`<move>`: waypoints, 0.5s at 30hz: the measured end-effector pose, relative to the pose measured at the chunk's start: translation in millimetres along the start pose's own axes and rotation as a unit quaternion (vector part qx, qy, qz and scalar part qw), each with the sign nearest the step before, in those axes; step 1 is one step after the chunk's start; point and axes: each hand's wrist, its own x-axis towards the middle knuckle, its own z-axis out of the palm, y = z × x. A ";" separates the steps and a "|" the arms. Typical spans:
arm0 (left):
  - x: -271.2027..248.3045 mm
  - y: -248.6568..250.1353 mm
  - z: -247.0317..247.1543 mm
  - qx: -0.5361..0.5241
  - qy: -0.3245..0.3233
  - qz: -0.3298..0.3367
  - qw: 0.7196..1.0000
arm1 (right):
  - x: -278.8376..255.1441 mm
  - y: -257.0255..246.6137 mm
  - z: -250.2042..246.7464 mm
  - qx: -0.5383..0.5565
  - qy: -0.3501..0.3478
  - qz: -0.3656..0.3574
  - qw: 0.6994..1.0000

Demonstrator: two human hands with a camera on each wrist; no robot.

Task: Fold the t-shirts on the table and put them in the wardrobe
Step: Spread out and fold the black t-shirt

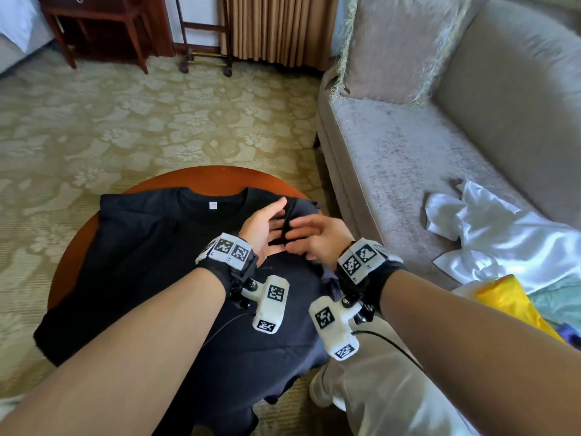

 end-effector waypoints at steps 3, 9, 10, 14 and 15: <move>-0.7 3.4 -8.0 0.081 0.066 0.007 0.995 | 0.9 -1.9 9.9 -0.063 -0.028 0.014 0.998; 5.1 3.3 -13.4 0.202 0.159 0.035 0.966 | 21.4 14.2 0.9 -0.174 0.108 0.046 0.978; 6.8 2.4 -14.0 0.208 0.173 0.036 0.962 | 22.0 18.6 -0.1 -0.222 0.097 0.039 0.969; 15.8 1.6 -21.6 0.237 0.245 0.050 0.939 | 17.2 36.6 5.3 -0.394 0.046 0.010 0.918; 16.8 2.1 -23.9 0.247 0.254 0.056 0.934 | 16.7 39.9 6.3 -0.412 0.046 0.017 0.910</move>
